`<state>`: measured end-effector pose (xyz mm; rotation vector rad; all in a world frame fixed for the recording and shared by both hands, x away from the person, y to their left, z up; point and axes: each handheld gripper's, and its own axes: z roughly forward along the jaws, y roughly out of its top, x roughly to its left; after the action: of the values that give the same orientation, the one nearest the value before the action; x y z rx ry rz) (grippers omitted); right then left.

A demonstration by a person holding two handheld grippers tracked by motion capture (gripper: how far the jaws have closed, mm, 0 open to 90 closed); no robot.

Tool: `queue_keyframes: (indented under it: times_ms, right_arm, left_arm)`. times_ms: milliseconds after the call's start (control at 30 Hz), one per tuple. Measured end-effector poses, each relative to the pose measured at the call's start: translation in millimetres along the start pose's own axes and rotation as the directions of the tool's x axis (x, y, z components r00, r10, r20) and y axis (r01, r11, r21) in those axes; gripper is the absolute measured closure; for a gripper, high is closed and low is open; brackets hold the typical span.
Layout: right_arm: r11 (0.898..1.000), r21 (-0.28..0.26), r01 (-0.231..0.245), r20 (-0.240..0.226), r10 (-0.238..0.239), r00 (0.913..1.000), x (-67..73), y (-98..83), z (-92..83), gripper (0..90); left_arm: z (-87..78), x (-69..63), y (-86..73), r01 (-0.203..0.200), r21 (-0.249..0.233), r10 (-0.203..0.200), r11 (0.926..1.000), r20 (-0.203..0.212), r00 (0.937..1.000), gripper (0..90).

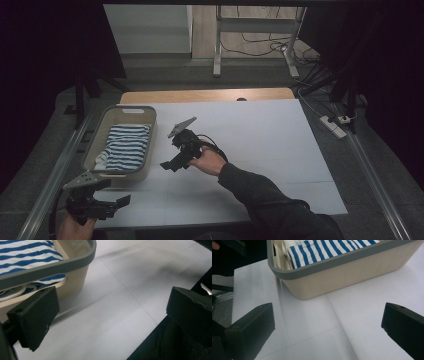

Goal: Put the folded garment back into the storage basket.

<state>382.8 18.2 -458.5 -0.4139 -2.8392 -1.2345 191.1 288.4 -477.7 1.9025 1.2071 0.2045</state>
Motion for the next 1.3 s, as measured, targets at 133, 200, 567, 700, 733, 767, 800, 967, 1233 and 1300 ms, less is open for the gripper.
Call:
queue_keyframes:
  times_ms: [133, 200, 567, 700, 733, 767, 800, 967, 1233, 1300]
  right_arm:
    - [1.000, -0.002, 0.004, 0.013, -0.004, 0.9999, -0.2, -3.9, -7.4, 0.0]
    - [1.000, -0.002, 0.000, 0.019, 0.000, 0.9998, -0.8, -6.6, -10.9, 0.0]
    - [1.000, 0.006, -0.002, 0.038, 0.002, 0.9993, -1.0, -23.0, -26.3, 0.0]
    - [1.000, -0.002, 0.002, 0.043, -0.002, 0.9991, 0.3, -27.9, -32.8, 0.0]
    - [1.000, -0.004, 0.001, 0.045, -0.001, 0.9990, 0.7, -29.2, -34.3, 0.0]
    - [1.000, -0.006, 0.002, 0.046, -0.002, 0.9989, 0.9, -30.6, -35.7, 0.0]
    - [1.000, -0.007, 0.005, 0.045, -0.005, 0.9990, 1.0, -31.9, -37.2, 0.0]
    - [1.000, -0.005, 0.018, 0.060, -0.018, 0.9980, 4.0, -39.1, -41.6, 0.0]
    - [0.998, 0.023, 0.051, 0.088, -0.053, 0.9947, 8.8, -56.0, -49.6, 0.0]
    - [0.999, 0.027, 0.047, 0.087, -0.050, 0.9950, 8.9, -60.8, -52.0, 0.0]
  left_arm:
    - [0.0, -0.5, 0.0, -0.004, 0.002, 0.004, 1.0000, -0.005, 1.0000, 0.0]
    - [0.1, -0.2, 0.0, -0.002, 0.002, 0.002, 1.0000, -0.004, 1.0000, 0.0]
    - [0.6, -0.1, 0.3, -0.005, 0.008, 0.005, 1.0000, -0.003, 1.0000, 0.0]
    - [0.9, -0.4, 0.5, -0.007, 0.010, 0.007, 0.9999, -0.004, 1.0000, 0.0]
    - [0.9, -0.3, 0.4, -0.006, 0.010, 0.006, 0.9999, -0.004, 1.0000, 0.0]
    - [0.9, -0.2, 0.4, -0.005, 0.010, 0.005, 0.9999, -0.004, 1.0000, 0.0]
    - [0.8, -0.1, 0.4, -0.004, 0.009, 0.004, 0.9999, -0.004, 1.0000, 0.0]
    - [0.8, 0.1, 0.3, 0.000, 0.008, 0.000, 1.0000, -0.002, 1.0000, 0.0]
    - [0.8, 0.3, 0.3, 0.000, 0.009, 0.000, 1.0000, -0.001, 1.0000, 0.0]
    - [0.9, 0.3, 0.4, 0.002, 0.009, -0.002, 1.0000, -0.001, 1.0000, 0.0]
